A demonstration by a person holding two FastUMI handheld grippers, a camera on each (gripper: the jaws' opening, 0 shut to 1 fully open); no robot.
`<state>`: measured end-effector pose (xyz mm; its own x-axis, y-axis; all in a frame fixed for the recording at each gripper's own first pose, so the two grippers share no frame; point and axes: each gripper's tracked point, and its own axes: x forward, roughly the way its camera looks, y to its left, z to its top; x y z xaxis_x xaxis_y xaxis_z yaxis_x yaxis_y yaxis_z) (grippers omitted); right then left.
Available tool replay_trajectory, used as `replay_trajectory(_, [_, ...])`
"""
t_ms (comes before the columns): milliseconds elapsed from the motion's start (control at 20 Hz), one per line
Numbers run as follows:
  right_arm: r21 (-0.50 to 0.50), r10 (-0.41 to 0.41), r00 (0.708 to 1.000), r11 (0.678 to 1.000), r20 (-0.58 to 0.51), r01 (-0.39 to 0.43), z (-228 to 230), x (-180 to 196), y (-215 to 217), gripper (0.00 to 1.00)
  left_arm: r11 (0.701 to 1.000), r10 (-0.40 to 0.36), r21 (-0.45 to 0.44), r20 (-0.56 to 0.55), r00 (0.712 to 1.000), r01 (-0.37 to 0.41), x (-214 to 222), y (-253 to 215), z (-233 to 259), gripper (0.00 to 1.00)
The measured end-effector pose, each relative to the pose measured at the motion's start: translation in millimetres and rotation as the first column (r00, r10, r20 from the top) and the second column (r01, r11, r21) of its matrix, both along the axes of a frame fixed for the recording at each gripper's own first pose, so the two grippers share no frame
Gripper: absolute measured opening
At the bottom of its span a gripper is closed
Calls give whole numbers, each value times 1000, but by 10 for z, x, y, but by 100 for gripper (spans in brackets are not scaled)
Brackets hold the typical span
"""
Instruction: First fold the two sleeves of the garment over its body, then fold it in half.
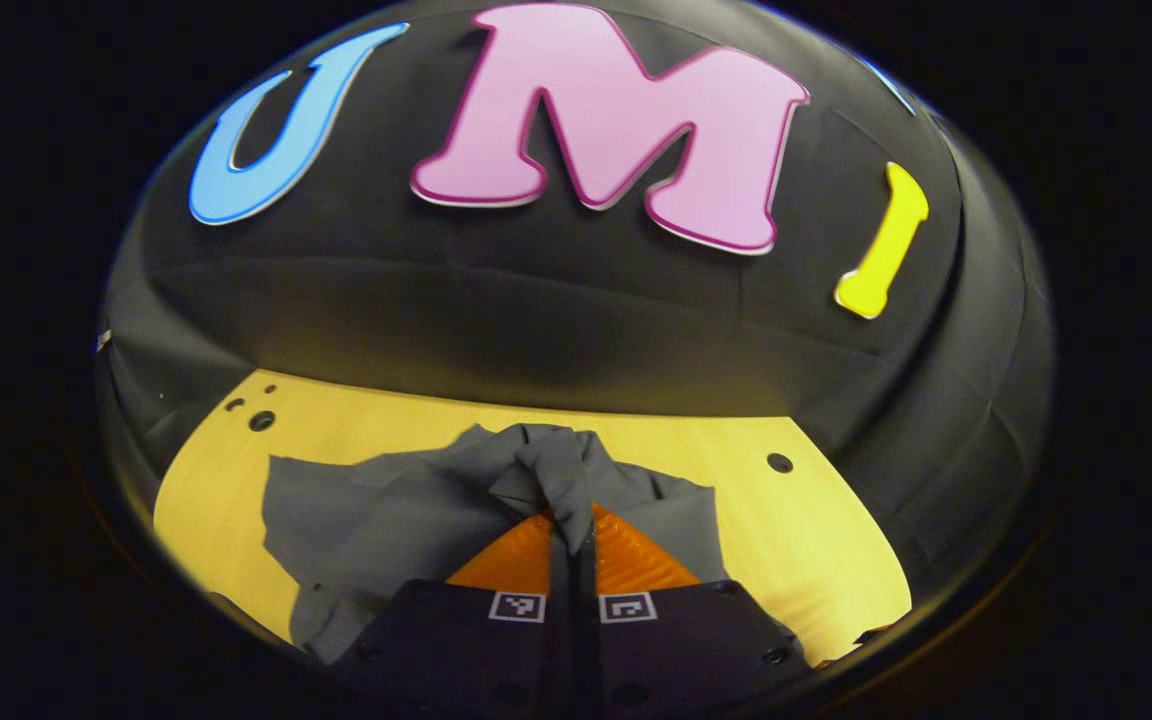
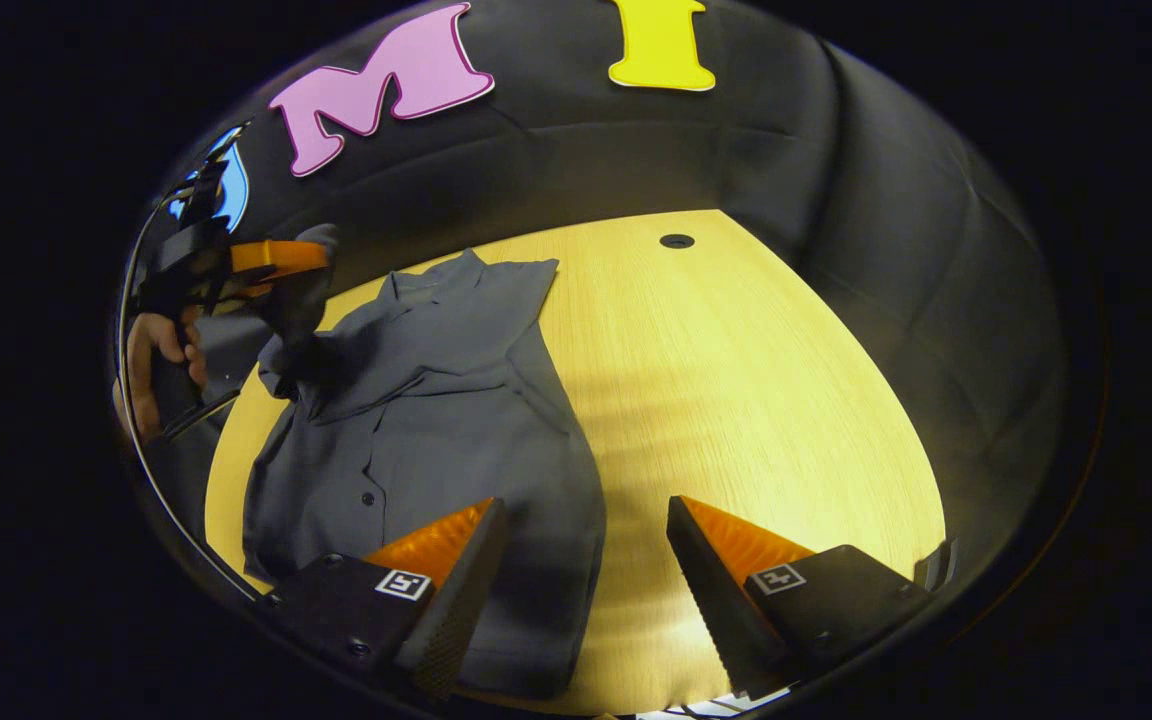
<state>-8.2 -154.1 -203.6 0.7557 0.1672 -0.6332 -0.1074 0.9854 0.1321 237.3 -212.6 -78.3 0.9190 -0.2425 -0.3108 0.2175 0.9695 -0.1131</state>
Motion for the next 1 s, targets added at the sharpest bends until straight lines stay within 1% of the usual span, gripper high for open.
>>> replay_trajectory(100, [7,1,1000,1000,-10,0,-48,17,-43,99,999,-43,-18,-26,999,42,27,-246,-106,5])
replay_trajectory(200, [11,4,1000,1000,-25,-3,-108,28,-96,99,997,-72,-16,-46,996,72,63,-430,-235,6])
replay_trajectory(400, [19,-7,999,1000,-41,8,-170,55,-209,99,990,-135,23,-82,987,137,133,-805,-460,5])
replay_trajectory(500, [24,-21,999,999,-50,23,-206,69,-281,99,984,-172,36,-114,979,177,143,-983,-603,8])
replay_trajectory(550, [24,-28,998,999,-56,29,-221,64,-308,99,980,-190,39,-134,973,197,132,-1055,-673,12])
replay_trajectory(600, [26,-32,998,999,-60,33,-237,61,-321,99,976,-205,45,-149,967,214,142,-1112,-748,14])
replay_trajectory(650, [29,-33,997,999,-64,35,-253,60,-321,99,974,-213,47,-161,964,223,150,-1142,-800,10])
replay_trajectory(700, [31,-33,997,999,-67,35,-269,44,-319,99,972,-219,46,-170,961,230,138,-1160,-845,14])
replay_trajectory(850, [38,-37,996,998,-76,40,-308,14,-312,99,970,-231,33,-182,956,241,55,-1135,-876,60])
replay_trajectory(900, [45,-39,996,998,-79,43,-314,-3,-303,99,972,-226,28,-176,958,235,38,-1097,-868,61])
replay_trajectory(1000, [57,-43,995,997,-85,48,-327,-62,-258,99,976,-208,29,-164,964,215,-50,-943,-842,84])
